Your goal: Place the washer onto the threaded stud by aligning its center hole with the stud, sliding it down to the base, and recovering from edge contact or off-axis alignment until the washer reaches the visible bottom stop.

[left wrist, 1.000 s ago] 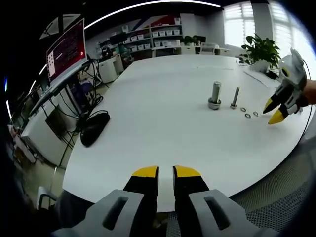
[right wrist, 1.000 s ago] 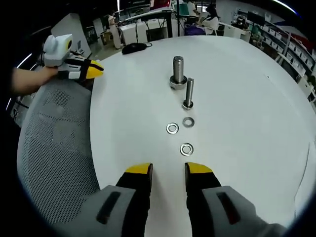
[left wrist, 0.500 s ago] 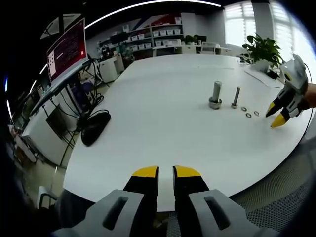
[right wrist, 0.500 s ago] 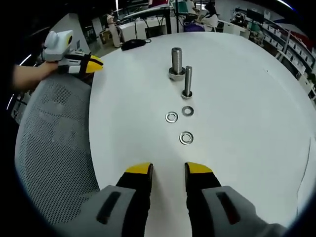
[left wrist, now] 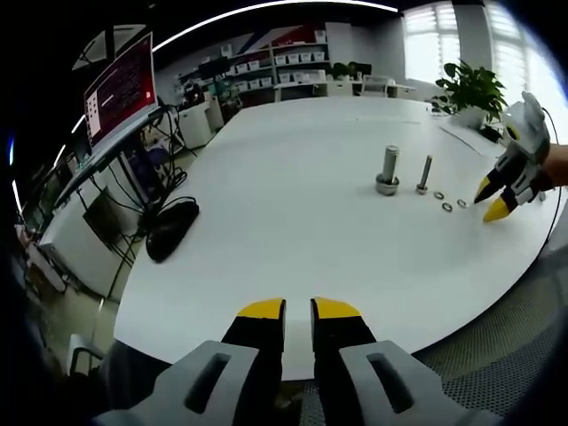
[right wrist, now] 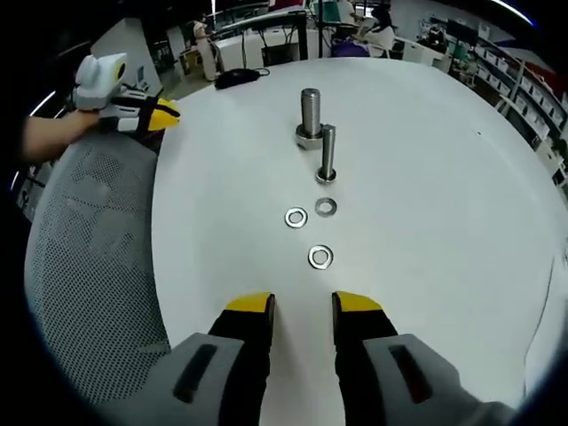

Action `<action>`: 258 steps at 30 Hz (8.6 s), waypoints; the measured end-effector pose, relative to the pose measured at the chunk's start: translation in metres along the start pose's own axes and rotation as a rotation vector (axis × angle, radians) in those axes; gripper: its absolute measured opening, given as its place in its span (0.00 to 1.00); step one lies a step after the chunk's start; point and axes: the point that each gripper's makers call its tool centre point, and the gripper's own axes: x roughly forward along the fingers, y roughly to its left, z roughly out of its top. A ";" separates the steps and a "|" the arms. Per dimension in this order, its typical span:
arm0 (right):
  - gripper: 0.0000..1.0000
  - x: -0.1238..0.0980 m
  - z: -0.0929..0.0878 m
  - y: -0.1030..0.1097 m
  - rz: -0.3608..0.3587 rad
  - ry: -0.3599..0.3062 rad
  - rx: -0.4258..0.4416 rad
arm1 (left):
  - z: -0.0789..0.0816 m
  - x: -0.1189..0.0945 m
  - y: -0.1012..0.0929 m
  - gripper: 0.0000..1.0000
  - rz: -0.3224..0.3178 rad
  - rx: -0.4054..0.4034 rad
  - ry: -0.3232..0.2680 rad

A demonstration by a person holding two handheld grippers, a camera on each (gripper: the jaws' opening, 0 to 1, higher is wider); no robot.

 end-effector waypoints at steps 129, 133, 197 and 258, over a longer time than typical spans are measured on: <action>0.25 0.011 0.012 -0.020 0.140 0.294 -0.411 | 0.002 0.000 -0.001 0.09 -0.004 0.000 -0.008; 0.25 0.012 0.014 -0.021 0.139 0.284 -0.403 | 0.001 0.001 -0.001 0.08 -0.004 0.000 -0.006; 0.15 0.018 0.023 -0.015 0.148 0.260 -0.533 | 0.002 0.000 0.001 0.08 0.003 -0.004 -0.012; 0.14 0.004 0.069 -0.004 0.147 0.156 -0.465 | 0.004 0.000 0.000 0.08 -0.001 -0.006 -0.020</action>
